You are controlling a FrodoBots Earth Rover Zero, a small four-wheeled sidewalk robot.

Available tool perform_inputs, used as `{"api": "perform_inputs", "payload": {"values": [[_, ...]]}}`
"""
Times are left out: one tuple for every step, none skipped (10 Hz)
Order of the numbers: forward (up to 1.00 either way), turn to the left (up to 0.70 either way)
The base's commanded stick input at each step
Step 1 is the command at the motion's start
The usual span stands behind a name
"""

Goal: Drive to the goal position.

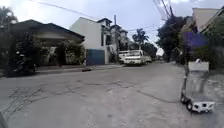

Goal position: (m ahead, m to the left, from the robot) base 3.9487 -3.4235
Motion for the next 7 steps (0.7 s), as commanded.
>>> {"api": "perform_inputs", "payload": {"values": [[0.70,-0.35],[0.70,-0.35],[0.70,-0.35],[0.70,-0.35],[0.70,-0.35],[0.70,-0.35],[0.70,-0.34]]}}
